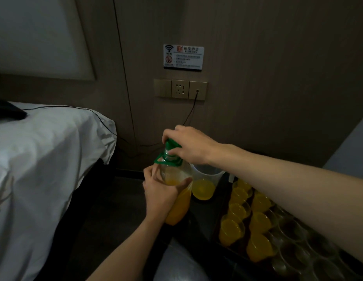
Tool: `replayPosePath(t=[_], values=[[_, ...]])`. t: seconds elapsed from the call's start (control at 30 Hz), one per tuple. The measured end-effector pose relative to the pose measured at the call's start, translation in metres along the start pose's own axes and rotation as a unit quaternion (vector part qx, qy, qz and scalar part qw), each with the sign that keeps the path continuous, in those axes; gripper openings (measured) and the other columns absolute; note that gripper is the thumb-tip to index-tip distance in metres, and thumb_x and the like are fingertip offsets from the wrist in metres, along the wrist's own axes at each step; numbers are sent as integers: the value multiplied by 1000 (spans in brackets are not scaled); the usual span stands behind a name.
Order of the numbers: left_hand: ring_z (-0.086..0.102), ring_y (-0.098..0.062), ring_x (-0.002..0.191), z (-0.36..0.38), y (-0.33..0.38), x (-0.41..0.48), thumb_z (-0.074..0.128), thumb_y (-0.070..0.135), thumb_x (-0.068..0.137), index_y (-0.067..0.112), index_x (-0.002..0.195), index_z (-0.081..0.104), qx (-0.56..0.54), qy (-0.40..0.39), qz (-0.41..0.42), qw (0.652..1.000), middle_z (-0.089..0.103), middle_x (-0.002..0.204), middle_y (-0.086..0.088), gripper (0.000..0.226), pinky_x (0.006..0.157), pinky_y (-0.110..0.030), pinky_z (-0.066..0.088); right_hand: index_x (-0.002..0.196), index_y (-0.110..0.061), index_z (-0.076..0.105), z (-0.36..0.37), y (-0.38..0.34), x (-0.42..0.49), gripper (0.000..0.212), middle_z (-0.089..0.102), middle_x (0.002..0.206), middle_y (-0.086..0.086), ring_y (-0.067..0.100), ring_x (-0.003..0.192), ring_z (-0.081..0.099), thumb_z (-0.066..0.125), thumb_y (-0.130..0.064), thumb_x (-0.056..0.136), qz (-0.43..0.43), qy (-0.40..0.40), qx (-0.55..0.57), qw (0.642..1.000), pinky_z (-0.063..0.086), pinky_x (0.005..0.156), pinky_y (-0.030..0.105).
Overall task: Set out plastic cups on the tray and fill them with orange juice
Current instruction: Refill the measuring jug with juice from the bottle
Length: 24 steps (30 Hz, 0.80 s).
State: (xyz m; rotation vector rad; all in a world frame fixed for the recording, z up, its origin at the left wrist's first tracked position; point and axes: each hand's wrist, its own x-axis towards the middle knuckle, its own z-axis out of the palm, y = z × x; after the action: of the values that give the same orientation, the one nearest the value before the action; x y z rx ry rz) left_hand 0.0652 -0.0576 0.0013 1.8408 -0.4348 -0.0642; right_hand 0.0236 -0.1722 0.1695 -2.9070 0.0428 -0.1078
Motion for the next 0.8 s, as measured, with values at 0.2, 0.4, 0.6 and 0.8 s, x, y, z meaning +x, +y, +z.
replayPosePath(t=[0.2,0.4,0.6,0.8], values=[[45,-17,126,0,-3,0,88,70,46,43,129,45,6,1,8,1000,37,126,21,97,107,-50,47,121,-21,53,3,15,-19,38,61,117,0,15,102,64,74,-31,91,153,187,290,926,56,82,26],[51,-15,122,1,-6,-1,90,69,43,37,128,51,-13,17,21,1000,43,122,19,99,108,-47,46,113,-16,50,71,26,-61,40,52,101,-1,16,92,57,79,-27,88,420,212,316,824,48,74,28],[47,-19,127,0,-5,0,89,68,47,45,125,44,4,4,28,1000,38,125,16,93,109,-49,45,138,-15,47,126,14,-67,47,55,139,9,29,128,56,67,-23,97,484,172,256,819,51,96,38],[48,-20,126,1,-8,2,88,69,48,37,133,49,10,6,33,999,39,128,12,99,107,-47,47,130,-11,48,192,-5,-89,35,56,132,11,32,117,59,47,-36,106,426,132,180,877,46,87,38]])
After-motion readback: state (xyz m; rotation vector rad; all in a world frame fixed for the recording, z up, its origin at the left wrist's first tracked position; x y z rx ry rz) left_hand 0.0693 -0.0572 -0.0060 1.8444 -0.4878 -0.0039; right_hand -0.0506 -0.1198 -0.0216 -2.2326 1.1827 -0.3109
